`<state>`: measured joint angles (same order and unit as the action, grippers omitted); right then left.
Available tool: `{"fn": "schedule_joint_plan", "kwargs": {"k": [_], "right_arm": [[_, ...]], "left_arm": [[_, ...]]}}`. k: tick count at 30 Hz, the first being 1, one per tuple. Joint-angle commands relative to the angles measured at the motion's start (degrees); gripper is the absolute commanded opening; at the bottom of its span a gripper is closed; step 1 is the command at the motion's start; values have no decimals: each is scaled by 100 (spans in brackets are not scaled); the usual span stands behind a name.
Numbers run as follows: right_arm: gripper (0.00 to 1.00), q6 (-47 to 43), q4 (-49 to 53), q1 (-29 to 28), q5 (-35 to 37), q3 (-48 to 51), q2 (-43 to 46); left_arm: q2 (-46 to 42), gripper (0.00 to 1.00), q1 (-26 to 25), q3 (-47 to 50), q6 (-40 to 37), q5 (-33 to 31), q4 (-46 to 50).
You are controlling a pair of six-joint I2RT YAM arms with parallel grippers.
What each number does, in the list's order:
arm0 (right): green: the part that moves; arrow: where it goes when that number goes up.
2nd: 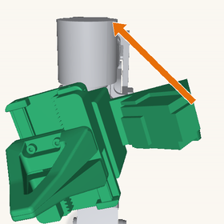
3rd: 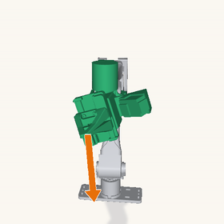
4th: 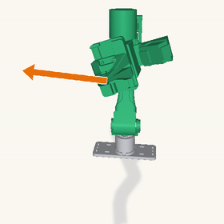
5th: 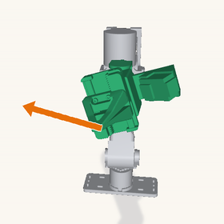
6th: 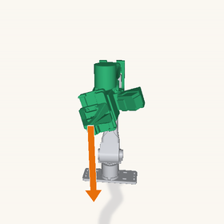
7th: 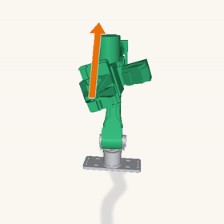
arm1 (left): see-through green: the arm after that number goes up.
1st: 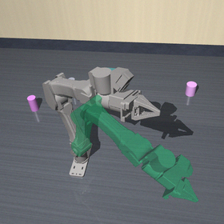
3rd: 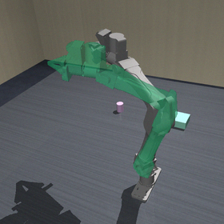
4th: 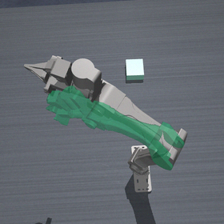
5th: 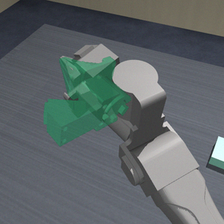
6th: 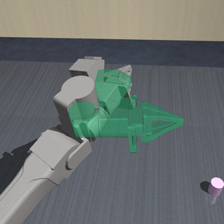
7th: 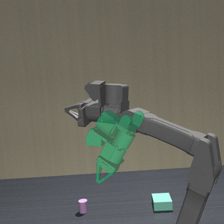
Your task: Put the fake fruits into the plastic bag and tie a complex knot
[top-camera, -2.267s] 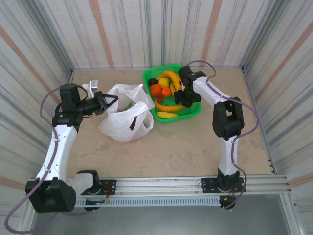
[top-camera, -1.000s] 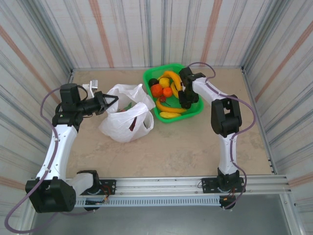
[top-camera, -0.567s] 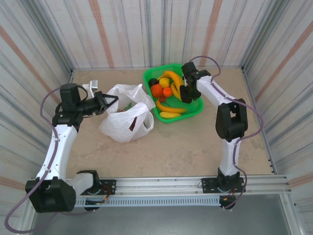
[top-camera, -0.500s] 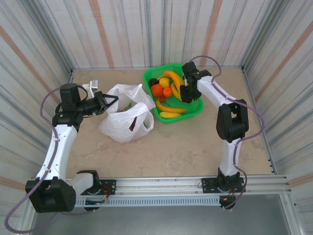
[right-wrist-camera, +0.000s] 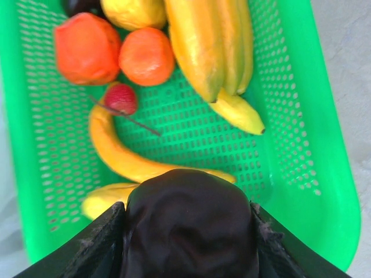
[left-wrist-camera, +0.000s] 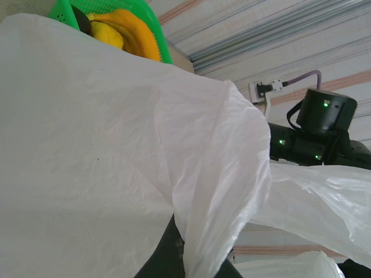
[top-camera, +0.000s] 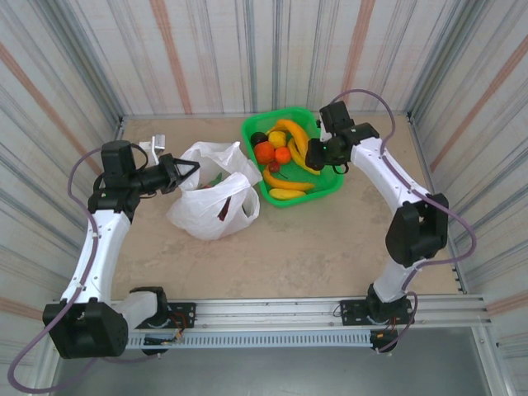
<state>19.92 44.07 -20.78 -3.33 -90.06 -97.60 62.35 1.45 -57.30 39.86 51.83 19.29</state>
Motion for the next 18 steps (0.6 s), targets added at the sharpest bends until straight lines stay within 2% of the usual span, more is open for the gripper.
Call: {"fn": "schedule_joint_plan", "kwargs": {"k": [1, 9, 18], "right_arm": [[54, 434, -256, -228, -421, 343, 492], [54, 800, -485, -944, -610, 713, 1154], [54, 1084, -845, -1653, -1204, 1046, 1646]], "left_arm": [[-72, 0, 35, -45, -31, 37, 14], [-25, 0, 38, -27, -22, 55, -47], [-7, 0, 30, -36, -31, 64, -56]]}}
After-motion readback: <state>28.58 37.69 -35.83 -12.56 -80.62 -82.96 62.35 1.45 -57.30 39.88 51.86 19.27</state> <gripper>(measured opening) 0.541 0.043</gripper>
